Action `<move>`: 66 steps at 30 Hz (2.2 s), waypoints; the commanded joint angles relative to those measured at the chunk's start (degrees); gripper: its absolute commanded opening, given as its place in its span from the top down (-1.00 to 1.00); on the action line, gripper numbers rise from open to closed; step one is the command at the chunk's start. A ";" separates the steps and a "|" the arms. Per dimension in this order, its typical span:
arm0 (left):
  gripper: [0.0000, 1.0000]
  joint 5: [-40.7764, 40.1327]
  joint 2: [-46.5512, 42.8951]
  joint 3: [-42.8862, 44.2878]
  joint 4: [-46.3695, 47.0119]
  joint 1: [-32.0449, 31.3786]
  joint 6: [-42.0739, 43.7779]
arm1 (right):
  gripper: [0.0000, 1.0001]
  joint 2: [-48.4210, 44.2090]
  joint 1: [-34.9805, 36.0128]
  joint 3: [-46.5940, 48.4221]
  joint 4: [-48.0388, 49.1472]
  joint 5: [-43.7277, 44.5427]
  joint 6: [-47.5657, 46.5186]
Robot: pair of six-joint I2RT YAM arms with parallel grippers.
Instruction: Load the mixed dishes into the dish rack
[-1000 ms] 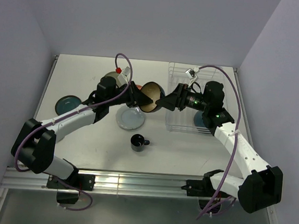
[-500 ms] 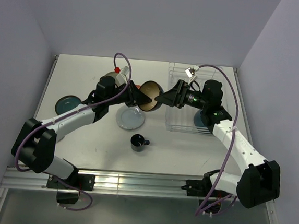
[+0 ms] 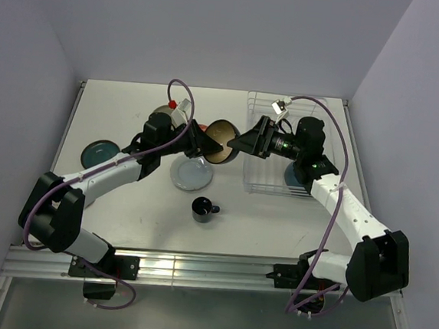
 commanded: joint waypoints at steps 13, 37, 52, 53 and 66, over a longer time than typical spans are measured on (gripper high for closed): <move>0.90 -0.23 -1.08 1.81 3.03 -1.95 0.21 | 0.26 -0.78 -1.01 -1.01 8.55 -0.64 1.86; -0.04 -1.46 -5.39 1.45 -0.57 -0.28 1.53 | 0.70 -2.80 -4.79 -2.25 9.52 -1.26 1.34; -0.04 -2.69 -7.23 3.74 -4.35 0.95 4.16 | 0.93 -3.33 -5.94 -2.07 8.82 -1.35 0.98; -0.04 -2.60 -7.23 3.83 -4.35 1.04 4.16 | 0.93 -3.24 -6.02 -2.07 8.82 -1.35 0.98; -0.05 -4.18 -11.36 5.94 -8.92 3.06 6.97 | 0.98 -4.03 -7.87 -1.46 8.03 -2.22 0.81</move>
